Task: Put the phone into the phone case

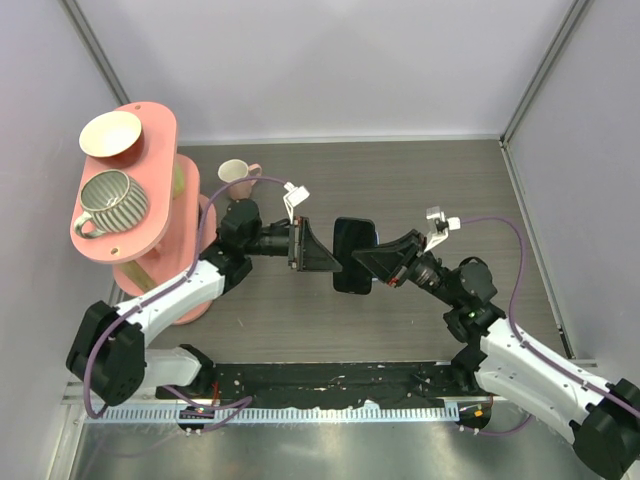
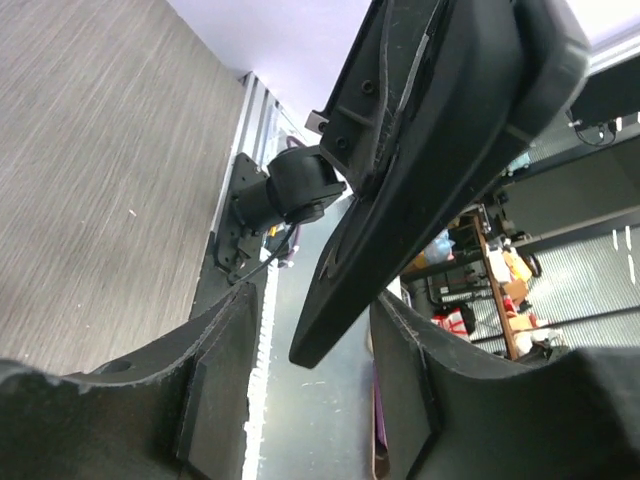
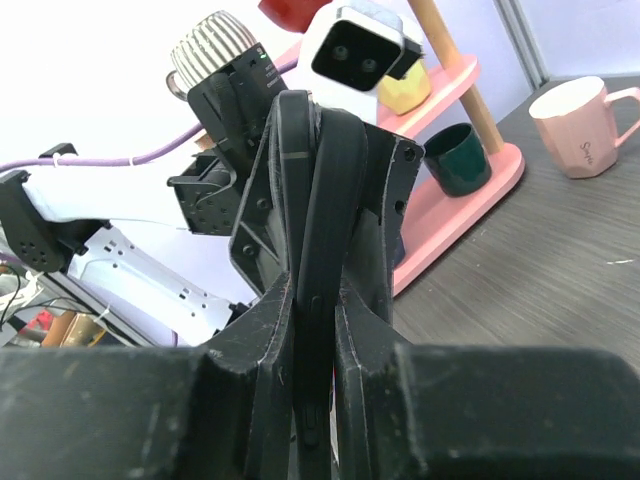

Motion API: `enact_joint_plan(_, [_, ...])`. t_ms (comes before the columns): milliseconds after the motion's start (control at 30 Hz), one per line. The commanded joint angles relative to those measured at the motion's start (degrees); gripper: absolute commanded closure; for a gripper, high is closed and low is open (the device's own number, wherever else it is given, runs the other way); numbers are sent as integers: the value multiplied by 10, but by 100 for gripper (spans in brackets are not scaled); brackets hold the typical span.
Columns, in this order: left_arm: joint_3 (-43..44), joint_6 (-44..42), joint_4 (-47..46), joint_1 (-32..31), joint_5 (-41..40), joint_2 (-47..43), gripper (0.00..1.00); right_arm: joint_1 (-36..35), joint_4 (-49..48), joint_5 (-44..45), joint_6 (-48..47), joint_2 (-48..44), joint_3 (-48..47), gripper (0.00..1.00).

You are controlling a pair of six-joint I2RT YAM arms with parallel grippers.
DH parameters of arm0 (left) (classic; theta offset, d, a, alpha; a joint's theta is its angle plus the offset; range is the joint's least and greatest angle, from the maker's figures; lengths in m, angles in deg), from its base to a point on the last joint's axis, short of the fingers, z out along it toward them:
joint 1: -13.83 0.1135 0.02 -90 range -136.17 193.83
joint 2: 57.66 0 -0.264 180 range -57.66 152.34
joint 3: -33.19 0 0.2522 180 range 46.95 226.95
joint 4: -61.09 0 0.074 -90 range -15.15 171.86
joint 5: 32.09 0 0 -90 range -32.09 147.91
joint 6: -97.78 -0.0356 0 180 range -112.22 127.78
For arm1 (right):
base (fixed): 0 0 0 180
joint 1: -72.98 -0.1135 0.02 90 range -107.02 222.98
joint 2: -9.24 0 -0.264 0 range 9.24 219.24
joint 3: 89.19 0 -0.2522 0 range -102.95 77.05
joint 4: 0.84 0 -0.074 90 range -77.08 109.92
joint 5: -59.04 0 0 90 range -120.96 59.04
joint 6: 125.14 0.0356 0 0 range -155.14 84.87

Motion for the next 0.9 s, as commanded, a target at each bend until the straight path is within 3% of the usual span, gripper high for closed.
enact_joint_plan(0, [-15, 83, -159, -13, 33, 24, 56, -1, -107, -31, 11, 20, -30, 89])
enact_joint_plan(167, [-17, 117, -211, -18, 33, 43, 71, -1, -112, -38, 26, 27, -35, 80])
enact_joint_plan(300, [-29, 109, -227, -18, 36, 42, 86, -1, -42, -26, 34, 12, -62, 61])
enact_joint_plan(367, [-31, 103, -226, -18, 37, 43, 87, -1, -15, -24, 36, 6, -76, 50])
enact_joint_plan(533, [-37, 61, -211, -17, 45, 42, 98, -1, 71, -15, 40, 13, -122, 40])
enact_joint_plan(700, [-26, -12, -125, -18, 46, 30, 100, 0, 75, -7, 51, 26, -143, 34])
enact_joint_plan(867, [-11, -165, 21, -19, 39, 2, 100, 0, 92, -1, 60, 55, -180, 32])
